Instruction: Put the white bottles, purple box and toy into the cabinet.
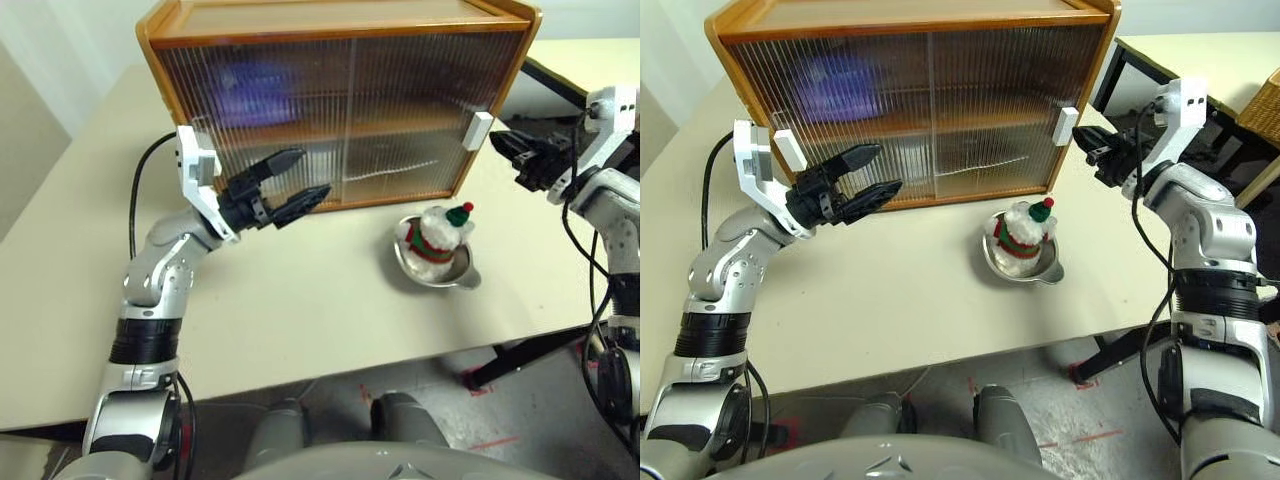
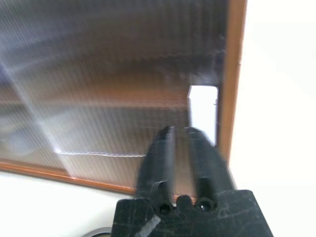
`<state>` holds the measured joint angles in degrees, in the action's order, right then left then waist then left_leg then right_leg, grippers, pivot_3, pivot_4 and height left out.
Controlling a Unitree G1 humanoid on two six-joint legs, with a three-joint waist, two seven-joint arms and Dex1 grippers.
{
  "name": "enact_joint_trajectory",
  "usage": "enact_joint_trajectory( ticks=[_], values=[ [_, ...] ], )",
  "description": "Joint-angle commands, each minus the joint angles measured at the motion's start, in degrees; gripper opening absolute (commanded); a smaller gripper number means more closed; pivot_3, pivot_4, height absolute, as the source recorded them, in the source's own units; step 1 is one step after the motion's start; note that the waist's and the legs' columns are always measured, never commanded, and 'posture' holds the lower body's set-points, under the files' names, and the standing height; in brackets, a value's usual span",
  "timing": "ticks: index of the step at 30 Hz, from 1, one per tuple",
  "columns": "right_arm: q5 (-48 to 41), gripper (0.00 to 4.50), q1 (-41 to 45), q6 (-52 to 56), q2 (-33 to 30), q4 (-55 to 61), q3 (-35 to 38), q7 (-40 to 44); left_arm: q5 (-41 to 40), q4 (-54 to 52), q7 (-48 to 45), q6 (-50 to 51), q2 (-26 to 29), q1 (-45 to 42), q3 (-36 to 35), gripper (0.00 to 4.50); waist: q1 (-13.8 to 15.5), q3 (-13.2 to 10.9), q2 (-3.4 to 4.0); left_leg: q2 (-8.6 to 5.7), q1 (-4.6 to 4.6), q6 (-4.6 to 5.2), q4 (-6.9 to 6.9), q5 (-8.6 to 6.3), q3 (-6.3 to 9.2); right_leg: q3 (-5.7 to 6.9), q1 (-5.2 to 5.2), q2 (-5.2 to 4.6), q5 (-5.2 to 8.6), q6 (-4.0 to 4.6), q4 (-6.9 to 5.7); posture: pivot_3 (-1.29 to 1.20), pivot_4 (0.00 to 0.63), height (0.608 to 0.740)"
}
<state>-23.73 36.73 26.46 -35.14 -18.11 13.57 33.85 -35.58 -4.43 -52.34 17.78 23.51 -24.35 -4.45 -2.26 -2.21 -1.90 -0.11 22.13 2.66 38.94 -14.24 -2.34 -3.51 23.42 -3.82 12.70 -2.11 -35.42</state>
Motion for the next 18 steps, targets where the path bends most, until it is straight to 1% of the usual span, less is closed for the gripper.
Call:
enact_joint_trajectory(
  ticks=[1, 6, 18],
  values=[
    [3.19, 0.03, 3.03, -0.63, 0.73, -4.9, -1.05, -3.06, 1.48, -2.31, 2.53, -0.43, -0.44, 1.32, -0.07, 4.5, 0.04, 0.0, 0.0, 0.0, 0.01, 0.01, 0.0, 0.0, 0.01, 0.0, 0.0, 0.0, -0.03, 0.05, 0.0, 0.0, 0.0, 0.74],
    [6.88, 0.03, 6.33, -2.41, 1.18, -10.24, -2.43, -4.95, 2.99, -4.14, 5.14, -1.4, -0.58, 2.76, 0.06, 4.5, 0.09, 0.0, 0.01, -0.01, 0.02, 0.05, 0.0, 0.03, 0.01, 0.0, 0.0, 0.0, -0.07, 0.13, 0.0, 0.01, 0.0, 0.74],
    [11.52, 0.03, 13.55, -6.86, 2.83, -21.49, -3.38, -6.53, 2.89, -4.76, 6.56, -1.37, -0.45, 3.0, -0.05, 4.5, 0.06, -0.01, 0.02, -0.02, 0.01, 0.07, 0.0, 0.04, 0.01, 0.0, 0.0, 0.0, -0.1, 0.13, -0.02, 0.02, 0.0, 0.74]
  ],
)
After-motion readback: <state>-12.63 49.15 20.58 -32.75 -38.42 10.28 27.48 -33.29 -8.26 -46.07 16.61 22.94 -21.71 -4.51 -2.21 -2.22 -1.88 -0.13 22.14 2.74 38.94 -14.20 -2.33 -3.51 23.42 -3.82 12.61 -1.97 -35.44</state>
